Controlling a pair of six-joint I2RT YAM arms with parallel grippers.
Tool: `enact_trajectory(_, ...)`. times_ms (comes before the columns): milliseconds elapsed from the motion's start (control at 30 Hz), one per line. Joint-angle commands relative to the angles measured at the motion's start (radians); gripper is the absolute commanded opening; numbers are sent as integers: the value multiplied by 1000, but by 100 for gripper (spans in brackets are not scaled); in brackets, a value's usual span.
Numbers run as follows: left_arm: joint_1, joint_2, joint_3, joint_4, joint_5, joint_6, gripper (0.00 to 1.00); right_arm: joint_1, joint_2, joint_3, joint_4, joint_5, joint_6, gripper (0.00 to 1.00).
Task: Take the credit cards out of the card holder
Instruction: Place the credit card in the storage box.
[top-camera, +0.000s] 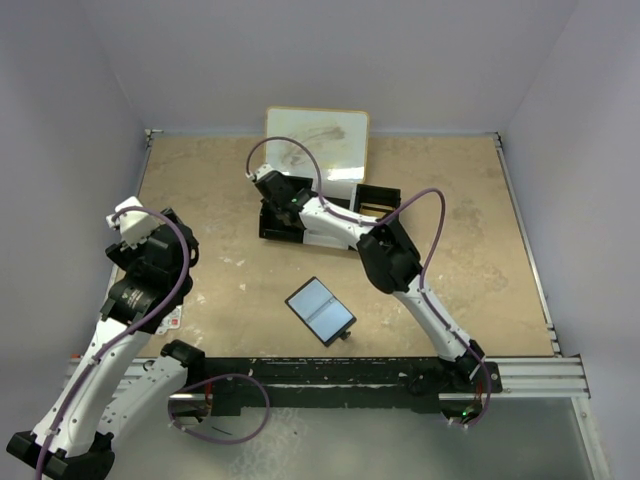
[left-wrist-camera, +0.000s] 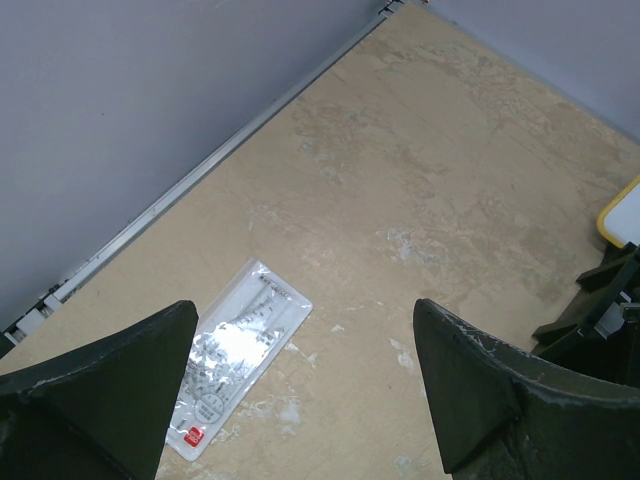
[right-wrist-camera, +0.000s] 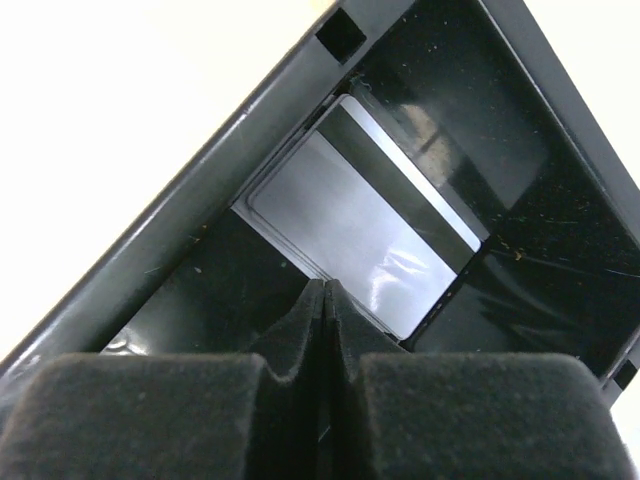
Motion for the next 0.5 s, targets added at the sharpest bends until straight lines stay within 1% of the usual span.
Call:
enact_trajectory(0, 6, -5, 0, 32, -4, 14, 87, -7, -109, -7, 6, -103, 52, 6)
enact_trajectory(133, 7, -3, -1, 34, 5, 17, 87, -6, -239, -80, 64, -184, 72, 16)
enact_trajectory(333, 6, 2, -2, 36, 14, 20, 87, -6, -447, -269, 159, -194, 140, 28)
enact_trajectory(467, 7, -1, -2, 35, 11, 20, 87, -5, -607, -469, 238, -193, 244, 36)
